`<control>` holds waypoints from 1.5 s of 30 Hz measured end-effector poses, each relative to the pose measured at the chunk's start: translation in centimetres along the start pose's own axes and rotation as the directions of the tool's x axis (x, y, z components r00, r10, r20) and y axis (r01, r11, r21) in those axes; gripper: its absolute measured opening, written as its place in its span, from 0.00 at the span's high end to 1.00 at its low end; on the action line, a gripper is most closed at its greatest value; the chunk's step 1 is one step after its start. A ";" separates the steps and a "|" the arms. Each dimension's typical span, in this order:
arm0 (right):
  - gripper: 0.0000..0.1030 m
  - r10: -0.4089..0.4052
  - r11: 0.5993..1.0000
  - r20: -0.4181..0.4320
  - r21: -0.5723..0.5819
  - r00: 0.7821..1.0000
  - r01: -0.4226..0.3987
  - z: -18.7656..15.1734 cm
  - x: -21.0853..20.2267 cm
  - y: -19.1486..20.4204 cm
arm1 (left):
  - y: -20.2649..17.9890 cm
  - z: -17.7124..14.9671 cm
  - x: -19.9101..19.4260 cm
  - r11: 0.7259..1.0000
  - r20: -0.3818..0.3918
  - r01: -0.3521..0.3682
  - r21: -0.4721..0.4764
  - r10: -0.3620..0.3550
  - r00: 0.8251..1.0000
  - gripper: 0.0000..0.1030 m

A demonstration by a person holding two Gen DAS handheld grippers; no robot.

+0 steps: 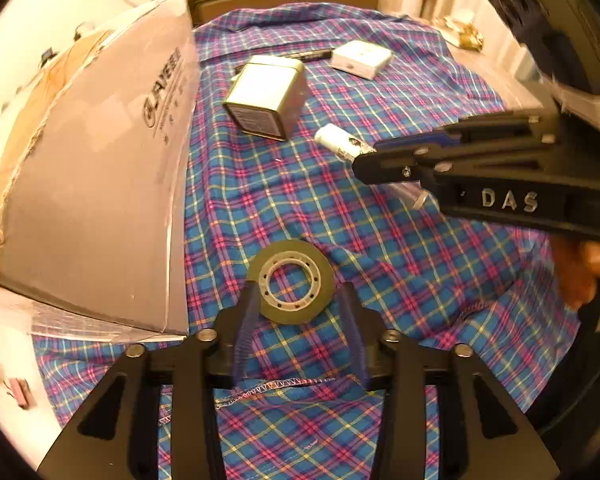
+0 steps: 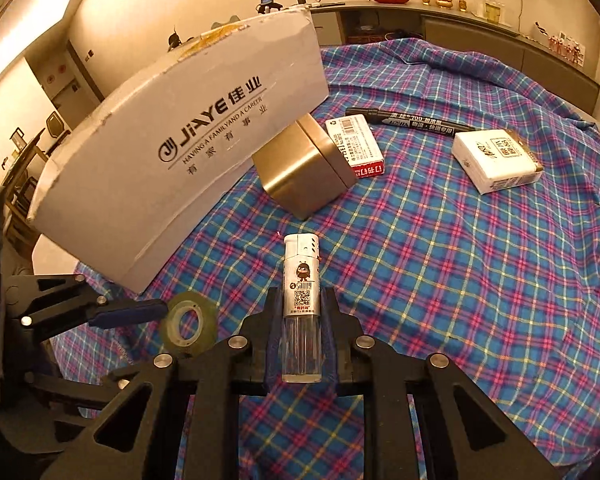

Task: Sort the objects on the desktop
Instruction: 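Grasp the white lighter with the right tool while the left tool grasps the green tape roll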

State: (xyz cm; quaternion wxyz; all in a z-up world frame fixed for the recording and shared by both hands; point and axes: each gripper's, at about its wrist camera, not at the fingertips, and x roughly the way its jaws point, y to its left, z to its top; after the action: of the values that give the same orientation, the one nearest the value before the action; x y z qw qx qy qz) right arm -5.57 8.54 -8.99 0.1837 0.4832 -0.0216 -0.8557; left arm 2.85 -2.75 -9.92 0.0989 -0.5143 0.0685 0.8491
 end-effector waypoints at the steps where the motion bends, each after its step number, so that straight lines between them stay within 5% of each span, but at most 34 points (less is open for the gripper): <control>1: 0.80 0.000 1.000 0.002 -0.004 1.000 0.000 -0.1 -0.2 0.1 | -0.5 -0.2 0.1 0.999 0.006 -0.013 0.031 0.013 1.000 0.48; 6: 0.80 -0.003 1.000 -0.003 -0.022 1.000 0.002 -0.5 -0.3 0.4 | -1.1 -0.3 0.3 0.996 0.035 -0.058 0.061 0.056 0.998 0.47; 11: 0.80 -0.010 0.999 0.007 -0.033 1.000 0.010 -0.5 -0.7 0.6 | 0.2 -0.1 0.0 0.999 0.046 -0.033 0.018 0.032 0.998 0.65; 13: 0.80 -0.009 0.999 0.013 -0.036 1.000 0.010 -0.4 -0.9 0.6 | 0.1 -0.1 0.2 1.000 0.032 -0.024 0.020 0.023 0.999 0.82; 24: 0.80 -0.004 0.999 0.031 -0.040 1.000 0.005 -0.4 -1.9 0.7 | 0.0 0.3 0.5 0.999 -0.006 0.020 0.035 -0.020 1.000 0.80; 27: 0.80 -0.004 0.999 0.030 -0.043 1.000 0.005 -0.4 -1.9 0.8 | -0.4 0.6 1.5 0.999 -0.050 -0.009 0.054 0.012 0.999 0.73; 29: 0.80 -0.004 0.999 0.025 -0.046 1.000 0.005 -0.4 -1.6 0.9 | -0.5 0.9 1.7 0.999 -0.038 0.008 0.046 -0.006 0.999 0.73; 31: 0.80 -0.005 0.999 0.021 -0.050 1.000 0.006 -0.5 -1.5 1.0 | -0.7 1.2 1.9 0.998 -0.049 0.019 0.055 -0.016 0.999 0.85; 37: 0.80 -0.003 0.998 0.035 -0.057 0.999 0.005 -0.5 -2.1 1.2 | -0.8 1.3 1.4 0.998 -0.023 -0.005 0.065 0.007 1.000 0.86; 45: 0.80 0.007 0.999 0.050 -0.041 0.999 -0.005 -0.3 -2.9 0.8 | 1.0 2.9 -2.2 0.997 0.062 0.076 -0.034 -0.074 0.995 0.86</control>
State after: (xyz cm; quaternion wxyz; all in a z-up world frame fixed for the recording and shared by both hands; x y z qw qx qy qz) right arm -3.73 8.81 -6.58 0.1957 0.4578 -0.0102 -0.8672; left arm 1.10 -3.27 -6.61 0.1236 -0.4921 0.0308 0.8612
